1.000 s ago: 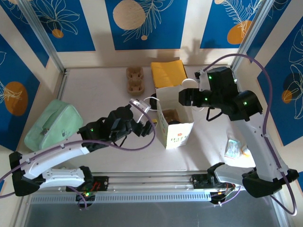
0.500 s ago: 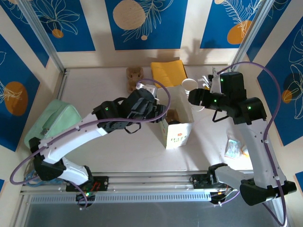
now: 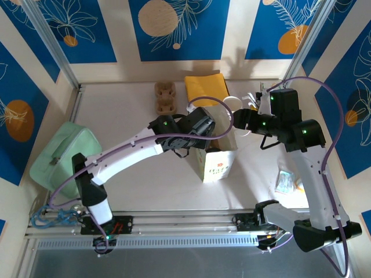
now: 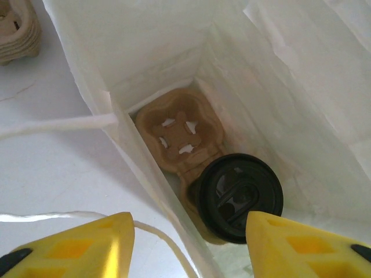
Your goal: Pack the takeout coffee
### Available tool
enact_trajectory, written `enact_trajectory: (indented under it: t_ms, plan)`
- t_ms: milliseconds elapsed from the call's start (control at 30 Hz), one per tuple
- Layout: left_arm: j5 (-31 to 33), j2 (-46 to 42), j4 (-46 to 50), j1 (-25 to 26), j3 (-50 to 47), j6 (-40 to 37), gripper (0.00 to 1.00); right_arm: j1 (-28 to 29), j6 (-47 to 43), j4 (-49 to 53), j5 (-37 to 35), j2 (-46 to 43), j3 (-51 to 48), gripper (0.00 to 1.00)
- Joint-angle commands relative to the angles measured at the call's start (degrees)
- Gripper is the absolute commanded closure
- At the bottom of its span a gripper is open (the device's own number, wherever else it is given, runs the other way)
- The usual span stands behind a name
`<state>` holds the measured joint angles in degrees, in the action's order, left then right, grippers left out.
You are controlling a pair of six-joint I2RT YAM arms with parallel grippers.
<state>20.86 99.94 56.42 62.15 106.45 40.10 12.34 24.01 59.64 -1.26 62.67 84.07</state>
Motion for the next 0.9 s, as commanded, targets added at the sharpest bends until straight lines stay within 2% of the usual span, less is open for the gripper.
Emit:
enact_trajectory:
  t_ms: [0,500,867]
  plan:
    - [2.39,0.9,2.41,-0.36,2.92,-0.6,0.52,-0.49,-0.25,0.94,0.54,-0.71,-0.79,0.27]
    - [3.83,1.73,3.07,-1.89,4.2,-0.19,0.78,-2.89,-0.82,0.57,2.73,-0.98,-1.09,0.27]
    - [6.55,0.52,4.75,-3.15,4.48,-0.48,0.87,-3.46,-0.8,-0.18,4.84,-0.75,-0.67,0.27]
